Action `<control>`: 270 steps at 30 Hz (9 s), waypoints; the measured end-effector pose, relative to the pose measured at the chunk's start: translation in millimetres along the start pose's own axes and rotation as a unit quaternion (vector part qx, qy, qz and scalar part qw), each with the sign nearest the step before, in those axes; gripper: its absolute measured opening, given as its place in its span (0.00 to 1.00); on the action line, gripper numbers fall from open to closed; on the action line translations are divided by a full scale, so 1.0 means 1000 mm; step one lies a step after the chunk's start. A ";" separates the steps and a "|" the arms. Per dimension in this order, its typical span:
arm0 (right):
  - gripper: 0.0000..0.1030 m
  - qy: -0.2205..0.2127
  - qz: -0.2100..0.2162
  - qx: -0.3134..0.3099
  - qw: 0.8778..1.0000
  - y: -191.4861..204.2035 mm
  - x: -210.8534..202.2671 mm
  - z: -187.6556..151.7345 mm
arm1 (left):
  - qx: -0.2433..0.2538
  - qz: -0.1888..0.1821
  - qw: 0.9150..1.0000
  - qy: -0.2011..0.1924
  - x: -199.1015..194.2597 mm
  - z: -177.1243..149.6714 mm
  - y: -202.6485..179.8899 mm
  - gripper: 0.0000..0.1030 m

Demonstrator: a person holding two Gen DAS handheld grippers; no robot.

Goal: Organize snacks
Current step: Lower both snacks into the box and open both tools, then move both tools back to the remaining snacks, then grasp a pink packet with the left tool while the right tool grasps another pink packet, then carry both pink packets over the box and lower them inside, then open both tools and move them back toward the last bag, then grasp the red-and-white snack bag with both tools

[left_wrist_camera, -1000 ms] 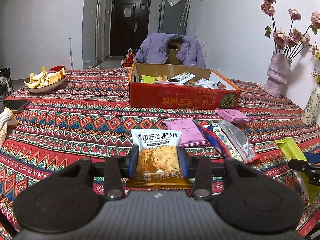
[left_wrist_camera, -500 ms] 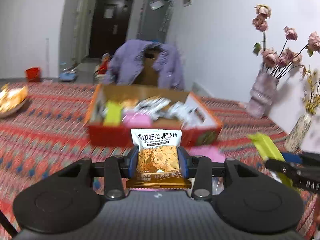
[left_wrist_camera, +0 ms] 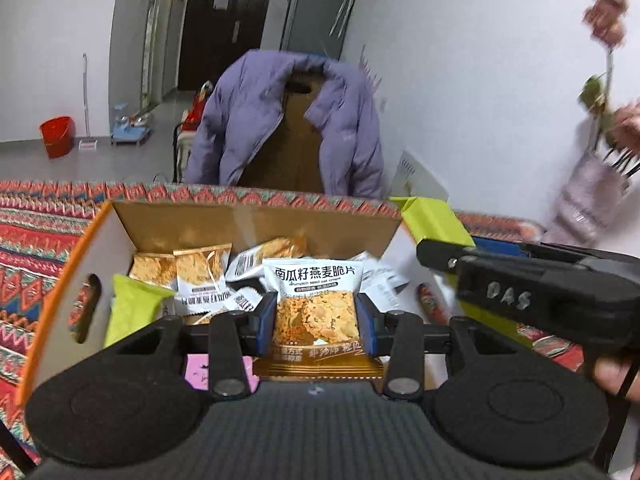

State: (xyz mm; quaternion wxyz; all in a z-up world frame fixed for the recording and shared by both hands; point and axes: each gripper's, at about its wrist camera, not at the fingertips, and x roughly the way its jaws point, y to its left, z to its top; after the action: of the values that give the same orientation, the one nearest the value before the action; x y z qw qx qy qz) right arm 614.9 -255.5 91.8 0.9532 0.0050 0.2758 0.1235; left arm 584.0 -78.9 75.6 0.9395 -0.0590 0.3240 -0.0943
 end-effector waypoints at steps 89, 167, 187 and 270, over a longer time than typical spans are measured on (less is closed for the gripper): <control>0.82 0.013 0.011 -0.004 1.000 0.026 -0.220 -0.205 | -0.026 0.041 0.998 0.039 -0.147 -0.171 0.030 0.79; 0.59 -0.056 0.080 -0.030 0.995 0.081 -0.242 -0.144 | 0.009 0.030 0.995 -0.098 -0.232 -0.109 0.047 0.60; 0.59 0.017 0.060 0.000 0.998 0.033 0.001 -0.052 | -0.016 -0.036 0.999 0.008 0.001 0.007 0.046 0.60; 0.83 0.056 0.065 -0.039 0.996 0.112 -0.189 -0.225 | 0.024 0.048 0.998 0.020 -0.224 -0.198 0.073 0.82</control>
State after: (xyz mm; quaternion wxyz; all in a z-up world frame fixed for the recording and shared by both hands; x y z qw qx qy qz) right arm 316.1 -205.1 8.6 0.9258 -0.0208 0.3224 0.1960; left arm 298.4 30.3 41.2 0.9374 -0.0188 0.3429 -0.0582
